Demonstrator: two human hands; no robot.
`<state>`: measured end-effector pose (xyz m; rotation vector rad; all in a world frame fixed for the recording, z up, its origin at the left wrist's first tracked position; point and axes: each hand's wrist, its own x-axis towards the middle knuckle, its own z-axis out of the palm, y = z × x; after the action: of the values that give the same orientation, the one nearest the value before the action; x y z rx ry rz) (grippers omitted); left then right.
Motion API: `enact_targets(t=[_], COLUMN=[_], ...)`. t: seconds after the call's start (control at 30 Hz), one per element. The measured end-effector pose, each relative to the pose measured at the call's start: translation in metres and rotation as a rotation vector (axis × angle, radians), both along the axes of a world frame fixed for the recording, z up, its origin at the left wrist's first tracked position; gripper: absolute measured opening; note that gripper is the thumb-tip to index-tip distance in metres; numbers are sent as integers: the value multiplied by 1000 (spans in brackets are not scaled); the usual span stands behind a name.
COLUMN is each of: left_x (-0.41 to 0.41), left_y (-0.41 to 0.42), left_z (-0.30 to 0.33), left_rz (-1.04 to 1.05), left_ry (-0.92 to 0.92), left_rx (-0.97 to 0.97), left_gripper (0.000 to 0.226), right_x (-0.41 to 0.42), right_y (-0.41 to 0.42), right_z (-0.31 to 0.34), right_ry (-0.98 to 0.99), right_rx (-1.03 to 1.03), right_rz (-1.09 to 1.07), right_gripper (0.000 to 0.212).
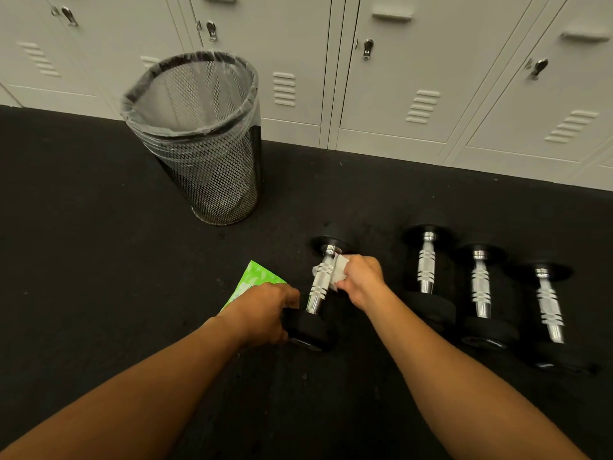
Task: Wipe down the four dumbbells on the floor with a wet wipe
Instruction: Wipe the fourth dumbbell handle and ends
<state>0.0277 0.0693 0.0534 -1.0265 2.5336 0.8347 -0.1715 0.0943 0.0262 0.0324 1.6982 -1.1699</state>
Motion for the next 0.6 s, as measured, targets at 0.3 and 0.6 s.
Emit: enact_targets(t=[0.3,0.6], left_x=[-1,-1], left_y=[2,1], left_z=[1,3], left_rz=[-2,-11], left_ry=[-6,-4], left_rx=[-7,-14], left_gripper=[43,41], right_x=[8,34], right_y=[-10,22], right_z=[-11,5], right_ry=[71,821], right_rx=[16,18], right_rz=[54,590], right_gripper=[21,44])
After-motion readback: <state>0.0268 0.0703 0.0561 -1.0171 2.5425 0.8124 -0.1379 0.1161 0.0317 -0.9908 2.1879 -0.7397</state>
